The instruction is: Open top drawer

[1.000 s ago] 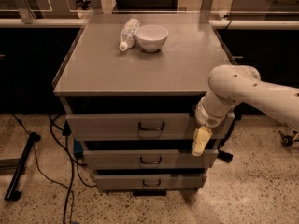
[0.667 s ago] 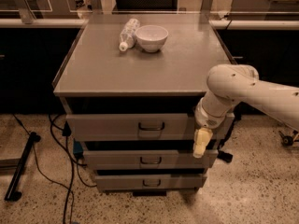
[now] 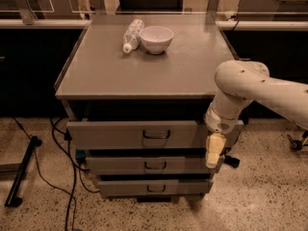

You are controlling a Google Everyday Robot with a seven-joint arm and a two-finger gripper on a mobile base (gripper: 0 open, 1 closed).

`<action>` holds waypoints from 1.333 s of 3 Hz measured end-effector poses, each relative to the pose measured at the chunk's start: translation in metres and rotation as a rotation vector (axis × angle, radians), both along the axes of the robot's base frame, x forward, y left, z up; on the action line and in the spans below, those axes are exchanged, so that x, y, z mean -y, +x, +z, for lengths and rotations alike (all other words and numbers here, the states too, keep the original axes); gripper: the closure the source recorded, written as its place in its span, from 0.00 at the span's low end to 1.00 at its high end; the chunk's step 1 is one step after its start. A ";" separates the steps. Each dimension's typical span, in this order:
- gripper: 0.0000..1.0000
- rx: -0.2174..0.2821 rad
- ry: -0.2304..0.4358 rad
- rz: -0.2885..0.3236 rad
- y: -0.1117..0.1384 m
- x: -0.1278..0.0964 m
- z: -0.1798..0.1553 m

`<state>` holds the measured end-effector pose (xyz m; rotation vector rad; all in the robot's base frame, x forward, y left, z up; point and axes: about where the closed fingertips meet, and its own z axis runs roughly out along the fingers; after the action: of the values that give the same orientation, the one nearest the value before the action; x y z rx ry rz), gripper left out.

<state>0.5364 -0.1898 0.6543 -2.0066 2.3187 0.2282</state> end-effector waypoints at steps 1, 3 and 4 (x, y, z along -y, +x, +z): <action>0.00 -0.084 -0.015 -0.006 -0.020 0.011 0.004; 0.00 -0.266 -0.026 -0.004 -0.058 0.035 0.022; 0.00 -0.365 -0.026 -0.011 -0.076 0.048 0.033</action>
Offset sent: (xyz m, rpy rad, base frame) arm -0.0657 -0.0379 0.0270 -0.0517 0.2736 -0.0035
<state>0.4608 -0.2377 0.6869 -2.1147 2.5455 0.6146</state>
